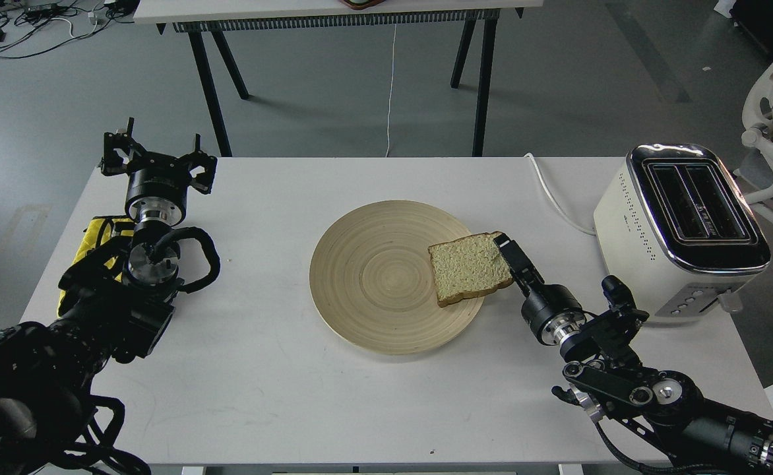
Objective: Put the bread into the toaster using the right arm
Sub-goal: 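Reach the right gripper to the bread slice on the wooden plate and grasp it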
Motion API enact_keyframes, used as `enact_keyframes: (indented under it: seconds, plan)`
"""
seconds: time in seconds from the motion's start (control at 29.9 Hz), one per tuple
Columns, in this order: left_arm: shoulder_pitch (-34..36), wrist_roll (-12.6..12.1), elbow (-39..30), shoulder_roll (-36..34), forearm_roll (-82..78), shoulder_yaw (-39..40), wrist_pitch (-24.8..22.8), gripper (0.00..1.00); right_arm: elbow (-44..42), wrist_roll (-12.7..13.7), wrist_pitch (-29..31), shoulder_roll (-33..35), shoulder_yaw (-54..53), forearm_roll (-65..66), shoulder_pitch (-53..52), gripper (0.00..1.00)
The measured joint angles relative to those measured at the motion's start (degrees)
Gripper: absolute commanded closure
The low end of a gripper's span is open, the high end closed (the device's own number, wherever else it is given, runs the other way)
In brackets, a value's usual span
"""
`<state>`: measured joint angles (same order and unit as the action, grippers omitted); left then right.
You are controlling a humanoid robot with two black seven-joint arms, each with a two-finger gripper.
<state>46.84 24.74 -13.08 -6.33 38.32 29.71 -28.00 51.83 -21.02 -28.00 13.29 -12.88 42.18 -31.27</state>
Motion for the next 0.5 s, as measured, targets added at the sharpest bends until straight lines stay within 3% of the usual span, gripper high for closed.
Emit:
enact_keyframes:
  seconds: [0.37,0.5]
  plan:
    - [0.0,0.0,0.0,0.0,0.0,0.0,0.0,0.0,0.1,0.0,0.0,-0.2,-0.1,0.0,-0.1,0.81]
    - [0.0,0.0,0.0,0.0,0.0,0.0,0.0,0.0,0.3,0.0,0.0,-0.2,-0.2,0.0,-0.2,0.86]
